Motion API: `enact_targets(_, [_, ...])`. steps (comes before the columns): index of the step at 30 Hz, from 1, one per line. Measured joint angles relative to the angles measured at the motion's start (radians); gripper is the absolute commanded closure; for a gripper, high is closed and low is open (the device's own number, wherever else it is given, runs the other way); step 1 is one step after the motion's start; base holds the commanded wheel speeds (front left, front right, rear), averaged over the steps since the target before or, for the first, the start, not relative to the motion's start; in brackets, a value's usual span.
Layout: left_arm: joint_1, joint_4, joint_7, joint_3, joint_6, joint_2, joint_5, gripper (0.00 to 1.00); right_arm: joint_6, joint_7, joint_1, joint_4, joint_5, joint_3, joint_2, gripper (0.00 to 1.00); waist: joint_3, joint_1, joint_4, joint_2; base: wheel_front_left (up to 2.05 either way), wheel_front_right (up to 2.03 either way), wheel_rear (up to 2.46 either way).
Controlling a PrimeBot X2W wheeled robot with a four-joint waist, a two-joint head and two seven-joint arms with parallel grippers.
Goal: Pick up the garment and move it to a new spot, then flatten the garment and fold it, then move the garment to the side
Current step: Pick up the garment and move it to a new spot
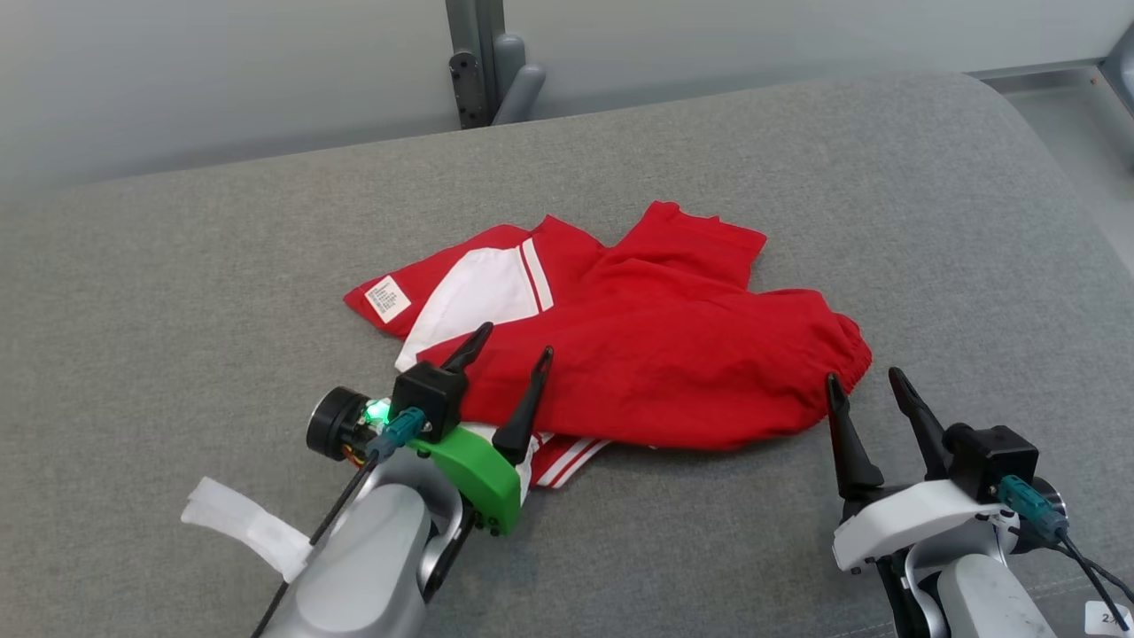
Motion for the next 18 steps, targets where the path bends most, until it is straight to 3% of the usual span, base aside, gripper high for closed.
enact_targets(6, [-0.123, 0.122, 0.000, 0.019, 0.037, 0.000, -0.030, 0.00, 0.000, 0.000, -0.008, -0.007, 0.002, -0.011, 0.000, 0.00, 0.044, 0.0000, -0.027, 0.0000, 0.00, 0.00, 0.00])
enact_targets(12, [-0.198, 0.223, 0.001, 0.002, 0.011, 0.004, -0.029, 0.00, 0.000, 0.000, -0.027, -0.010, 0.008, -0.001, 0.000, 0.00, 0.079, 0.0000, -0.033, 0.0000, 0.00, 0.00, 0.00])
enact_targets(15, [-0.205, 0.253, 0.005, -0.051, -0.002, 0.003, -0.064, 0.00, 0.000, 0.000, -0.035, -0.011, 0.010, 0.002, 0.000, 0.00, 0.090, 0.0000, -0.033, 0.0000, 0.00, 0.00, 0.00])
enact_targets(18, [-0.201, 0.215, 0.036, -0.173, -0.003, 0.002, -0.166, 0.00, 0.000, 0.000, -0.035, -0.009, 0.011, 0.005, 0.000, 0.00, 0.095, 0.0000, -0.032, 0.0000, 0.00, 0.00, 0.00])
